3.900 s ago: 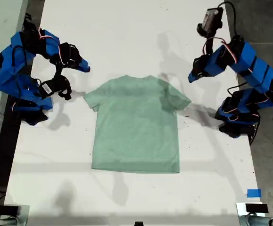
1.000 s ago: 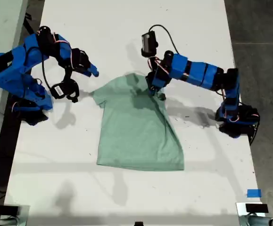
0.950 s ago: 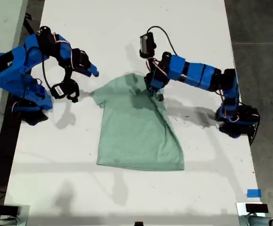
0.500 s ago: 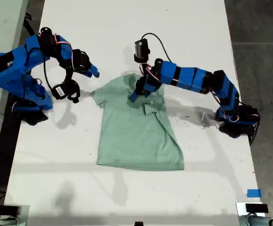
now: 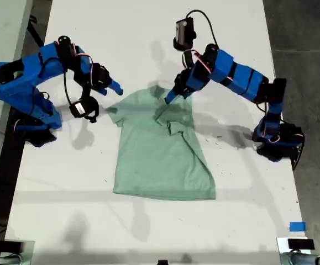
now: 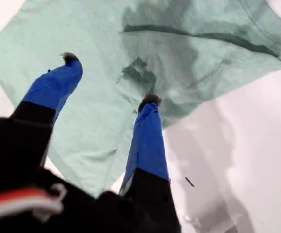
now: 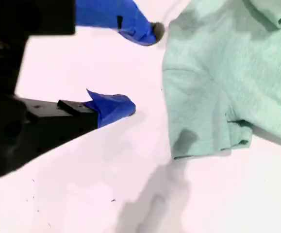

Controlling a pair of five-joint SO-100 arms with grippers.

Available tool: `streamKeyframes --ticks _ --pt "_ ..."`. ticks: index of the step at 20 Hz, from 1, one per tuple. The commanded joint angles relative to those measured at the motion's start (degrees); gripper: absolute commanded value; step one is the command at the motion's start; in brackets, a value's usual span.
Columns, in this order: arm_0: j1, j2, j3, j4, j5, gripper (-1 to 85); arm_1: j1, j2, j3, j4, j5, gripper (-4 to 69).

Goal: Fold tshirt

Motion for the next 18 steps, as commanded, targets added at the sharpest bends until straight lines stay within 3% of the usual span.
streamKeyframes --ticks 1,7,14,18 --pt "-1.4 -1.3 0.4 1.1 0.3 34.4 0.5 9.1 4.3 0.4 -1.3 26.1" --pt "-1.1 -0.5 4.8 1.1 2.1 38.5 0.3 14.0 12.7 -0.2 -1.2 24.5" --pt "-3.9 -1.7 19.4 -14.5 4.8 35.9 -0.2 18.5 18.8 -1.4 -0.8 23.9" --pt "-4.8 -14.1 17.3 -19.1 5.4 35.4 -0.9 21.2 20.9 -1.7 -0.2 23.8"
